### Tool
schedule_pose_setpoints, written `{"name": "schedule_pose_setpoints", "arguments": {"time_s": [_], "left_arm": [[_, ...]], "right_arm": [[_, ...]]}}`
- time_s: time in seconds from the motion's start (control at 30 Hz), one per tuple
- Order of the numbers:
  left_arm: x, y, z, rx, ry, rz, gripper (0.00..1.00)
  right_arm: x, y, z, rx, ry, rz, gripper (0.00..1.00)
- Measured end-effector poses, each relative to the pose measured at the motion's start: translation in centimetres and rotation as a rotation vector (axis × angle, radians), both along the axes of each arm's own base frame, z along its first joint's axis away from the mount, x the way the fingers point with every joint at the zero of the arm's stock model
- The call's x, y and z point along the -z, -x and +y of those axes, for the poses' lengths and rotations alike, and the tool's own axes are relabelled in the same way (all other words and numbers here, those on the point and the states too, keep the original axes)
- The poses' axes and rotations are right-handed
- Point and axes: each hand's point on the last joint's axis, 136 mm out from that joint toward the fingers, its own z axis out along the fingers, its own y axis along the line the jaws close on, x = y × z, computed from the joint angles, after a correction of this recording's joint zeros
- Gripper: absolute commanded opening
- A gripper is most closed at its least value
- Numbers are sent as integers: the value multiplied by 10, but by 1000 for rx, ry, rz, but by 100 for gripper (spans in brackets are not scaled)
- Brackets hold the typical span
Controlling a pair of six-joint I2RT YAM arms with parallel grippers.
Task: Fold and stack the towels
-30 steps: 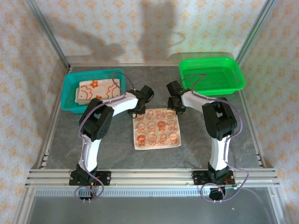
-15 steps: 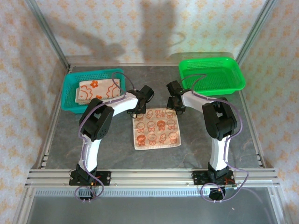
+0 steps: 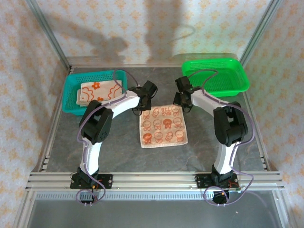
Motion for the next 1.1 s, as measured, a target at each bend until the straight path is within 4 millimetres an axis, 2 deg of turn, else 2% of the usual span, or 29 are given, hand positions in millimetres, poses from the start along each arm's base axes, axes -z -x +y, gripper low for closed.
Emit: {"name": "schedule_pose_setpoints", "arguments": {"time_s": [0.13,0.27,0.5,0.63,0.73,0.77,0.83,0.87,0.97,1.1], "left_arm": [[-14,-4,-3,19,20,-36,0],[-21,4,1,31,40,-73,0],[-30,36,9,50,100,-132,0],[-27,63,1,87,127,-160,0],[-20,90,-10,125,128,-165,0],[-18,100,-13,135,124,-162,11],[-15,115,-20,155,120,-162,35],[-14,123,-22,159,123,-162,45],[-17,135,-21,140,135,-168,55],[-31,140,-16,96,170,-182,56]], "right_arm": [[-10,-1,1,-4,-17,-25,0],[-12,14,-1,-13,-41,-39,0],[-12,48,-7,-34,-88,-63,0],[-10,75,-12,-46,-118,-80,0],[-8,96,-16,-56,-128,-84,13],[-9,102,-16,-62,-131,-86,19],[-11,112,-15,-69,-143,-92,44],[-11,116,-14,-77,-145,-94,52],[-17,125,-10,-91,-156,-98,53],[-19,132,-11,-86,-158,-83,48]]}}
